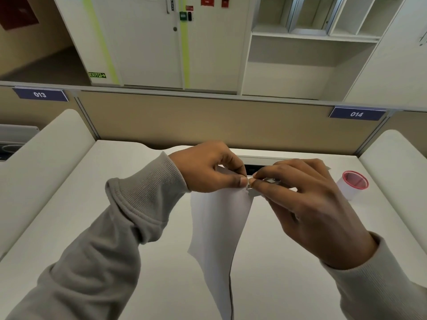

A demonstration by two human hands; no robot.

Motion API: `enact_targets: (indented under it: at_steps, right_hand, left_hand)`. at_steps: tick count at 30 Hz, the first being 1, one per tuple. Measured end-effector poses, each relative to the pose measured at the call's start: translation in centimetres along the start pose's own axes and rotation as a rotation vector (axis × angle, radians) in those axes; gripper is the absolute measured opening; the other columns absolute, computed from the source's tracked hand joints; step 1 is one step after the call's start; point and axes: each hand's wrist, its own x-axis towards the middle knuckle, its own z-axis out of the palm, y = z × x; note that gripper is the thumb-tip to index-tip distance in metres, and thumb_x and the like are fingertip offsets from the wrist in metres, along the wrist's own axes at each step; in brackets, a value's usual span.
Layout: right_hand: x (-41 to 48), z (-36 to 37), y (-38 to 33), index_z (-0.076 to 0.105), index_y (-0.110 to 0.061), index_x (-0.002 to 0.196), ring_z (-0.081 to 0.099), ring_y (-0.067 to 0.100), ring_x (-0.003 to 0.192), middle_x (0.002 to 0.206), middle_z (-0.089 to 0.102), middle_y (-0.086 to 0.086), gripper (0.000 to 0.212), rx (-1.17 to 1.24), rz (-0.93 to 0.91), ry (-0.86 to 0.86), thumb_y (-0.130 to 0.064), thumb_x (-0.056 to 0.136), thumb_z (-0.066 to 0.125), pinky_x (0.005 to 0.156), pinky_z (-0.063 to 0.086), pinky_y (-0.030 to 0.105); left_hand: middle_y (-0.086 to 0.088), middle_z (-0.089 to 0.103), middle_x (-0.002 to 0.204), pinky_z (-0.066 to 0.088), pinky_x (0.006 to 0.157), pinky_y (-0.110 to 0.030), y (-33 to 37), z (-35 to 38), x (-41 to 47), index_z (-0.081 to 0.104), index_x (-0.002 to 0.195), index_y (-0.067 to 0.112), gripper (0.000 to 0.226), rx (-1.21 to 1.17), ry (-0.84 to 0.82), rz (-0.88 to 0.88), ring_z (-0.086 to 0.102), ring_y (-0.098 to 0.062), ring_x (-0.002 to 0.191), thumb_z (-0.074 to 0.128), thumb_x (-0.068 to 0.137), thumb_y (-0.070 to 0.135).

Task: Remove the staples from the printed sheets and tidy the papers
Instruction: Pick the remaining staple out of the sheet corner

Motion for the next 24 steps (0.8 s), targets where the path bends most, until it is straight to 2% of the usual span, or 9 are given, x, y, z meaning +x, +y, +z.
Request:
enact_targets:
  at_steps: [3,9,13,18,20,22,24]
  right_hand:
    - [0.2,0.1,-0.2,0.075,-0.016,0.108,0.065,0.029,0.099,0.109,0.072,0.005,0.020,-0.015,-0.023,-0.003,-0.012,0.090,0.068,0.077,0.046,0.043]
    - [0.8,0.3,0.4,0.076,-0.018,0.107,0.065,0.027,0.100,0.109,0.072,0.002,0.018,0.088,-0.076,-0.020,-0.015,0.091,0.067,0.078,0.046,0.043]
    - [1.1,0.3,0.9,0.077,-0.016,0.104,0.066,0.027,0.100,0.107,0.073,0.001,0.015,0.203,-0.096,0.002,-0.014,0.090,0.070,0.078,0.047,0.045]
    - [1.2,0.6,0.4,0.078,-0.014,0.098,0.066,0.023,0.102,0.107,0.073,-0.001,0.012,0.316,-0.118,0.017,-0.010,0.087,0.073,0.080,0.047,0.045]
    - [1.2,0.6,0.4,0.077,-0.011,0.095,0.067,0.021,0.099,0.104,0.073,0.000,0.012,0.419,-0.007,0.081,-0.006,0.084,0.076,0.079,0.051,0.043]
    - [0.9,0.4,0.2,0.076,-0.007,0.095,0.070,0.019,0.095,0.101,0.072,0.002,0.015,0.587,0.189,0.154,-0.002,0.081,0.078,0.078,0.057,0.038]
    - [0.6,0.6,-0.3,0.073,-0.009,0.099,0.071,0.020,0.091,0.098,0.074,0.000,0.021,0.751,0.423,0.213,-0.007,0.079,0.078,0.080,0.059,0.035]
  left_hand:
    - [0.002,0.073,0.082,0.053,0.080,-0.040,-0.1,0.1,0.2,0.078,0.090,0.024,0.027,0.000,-0.010,0.008,0.065,-0.019,0.085,0.060,0.083,0.042]
    - [0.008,0.073,0.081,0.051,0.080,-0.026,-0.4,-0.1,0.3,0.076,0.086,0.029,0.019,-0.051,-0.055,0.008,0.065,-0.012,0.086,0.060,0.083,0.039]
    - [0.000,0.074,0.085,0.051,0.083,-0.026,-0.6,-0.3,0.0,0.077,0.087,0.023,0.019,-0.119,-0.054,0.018,0.066,-0.015,0.087,0.062,0.085,0.034]
    - [0.002,0.074,0.085,0.053,0.085,-0.029,-0.8,-0.9,-0.1,0.076,0.088,0.020,0.019,-0.142,-0.047,0.023,0.066,-0.012,0.085,0.061,0.088,0.033]
    - [0.001,0.074,0.085,0.053,0.085,-0.030,-1.0,-1.1,-0.2,0.076,0.087,0.019,0.021,-0.141,-0.019,0.016,0.066,-0.015,0.086,0.062,0.088,0.034]
    - [0.001,0.074,0.086,0.052,0.086,-0.029,-1.3,-1.1,-0.4,0.076,0.089,0.016,0.023,-0.157,0.019,0.012,0.068,-0.016,0.088,0.064,0.087,0.035]
    - [0.005,0.075,0.086,0.052,0.087,-0.026,-1.6,-1.0,-0.6,0.076,0.087,0.020,0.019,-0.169,0.055,0.006,0.068,-0.011,0.088,0.065,0.086,0.035]
